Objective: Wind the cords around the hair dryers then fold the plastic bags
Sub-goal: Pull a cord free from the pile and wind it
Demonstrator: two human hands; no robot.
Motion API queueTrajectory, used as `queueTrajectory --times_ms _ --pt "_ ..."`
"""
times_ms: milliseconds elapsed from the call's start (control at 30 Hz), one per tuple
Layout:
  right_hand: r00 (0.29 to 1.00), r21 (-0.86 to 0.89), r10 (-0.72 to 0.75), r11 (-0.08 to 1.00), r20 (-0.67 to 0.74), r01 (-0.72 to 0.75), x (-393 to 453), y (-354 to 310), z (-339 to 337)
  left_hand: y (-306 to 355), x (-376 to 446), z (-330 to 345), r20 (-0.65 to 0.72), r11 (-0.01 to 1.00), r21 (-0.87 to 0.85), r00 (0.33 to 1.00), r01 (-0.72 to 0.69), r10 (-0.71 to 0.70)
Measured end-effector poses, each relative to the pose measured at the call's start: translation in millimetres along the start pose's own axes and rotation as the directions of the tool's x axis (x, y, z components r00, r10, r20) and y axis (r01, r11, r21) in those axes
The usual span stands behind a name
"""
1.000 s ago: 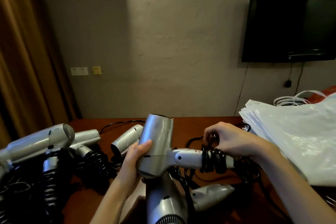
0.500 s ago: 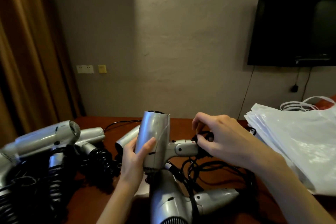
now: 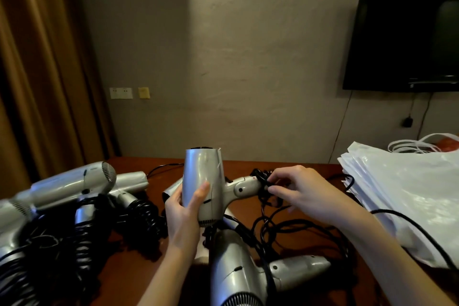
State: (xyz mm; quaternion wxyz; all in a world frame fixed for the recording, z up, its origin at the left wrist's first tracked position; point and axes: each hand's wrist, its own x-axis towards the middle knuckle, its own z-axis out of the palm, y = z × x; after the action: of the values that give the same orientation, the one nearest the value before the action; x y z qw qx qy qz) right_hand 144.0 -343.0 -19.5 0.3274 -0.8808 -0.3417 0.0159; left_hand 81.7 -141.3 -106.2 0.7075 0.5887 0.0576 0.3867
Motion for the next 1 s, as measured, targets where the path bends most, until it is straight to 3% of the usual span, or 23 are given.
queueTrajectory --times_ms 100,267,367,500,633,800,867,1000 --pt "0.996 0.214 0.024 0.976 0.080 -0.041 4.6 5.5 1.0 -2.9 2.6 -3.3 -0.054 0.998 -0.044 0.997 0.047 -0.049" --pt "0.997 0.311 -0.004 0.950 0.075 -0.019 8.7 10.9 5.1 -5.5 3.7 -3.4 -0.093 0.982 -0.148 0.987 0.119 -0.134" --pt "0.979 0.559 0.069 0.812 0.194 -0.168 7.4 11.9 17.6 -5.6 5.7 -4.4 -0.107 0.963 -0.231 0.979 0.143 -0.171" --pt "0.979 0.698 -0.008 0.703 0.204 -0.140 10.8 7.7 36.7 -8.2 10.1 -7.6 -0.078 0.934 -0.313 0.975 0.174 -0.208" --pt "0.990 0.753 -0.065 0.656 0.126 -0.053 10.4 1.6 32.0 -9.1 13.4 -12.3 -0.026 0.895 -0.376 0.963 0.240 -0.269" --pt "0.998 0.677 -0.065 0.734 -0.013 0.056 7.0 4.1 24.8 -11.7 14.7 -10.2 -0.009 0.868 -0.420 0.955 0.266 -0.297" --pt "0.998 0.658 -0.061 0.752 0.021 0.033 5.7 2.2 27.9 -12.8 15.2 -10.9 -0.005 0.867 -0.422 0.956 0.264 -0.293" --pt "0.993 0.733 -0.042 0.678 0.114 -0.056 10.8 4.7 37.4 -13.3 13.6 -9.3 0.016 0.864 -0.426 0.957 0.269 -0.291"
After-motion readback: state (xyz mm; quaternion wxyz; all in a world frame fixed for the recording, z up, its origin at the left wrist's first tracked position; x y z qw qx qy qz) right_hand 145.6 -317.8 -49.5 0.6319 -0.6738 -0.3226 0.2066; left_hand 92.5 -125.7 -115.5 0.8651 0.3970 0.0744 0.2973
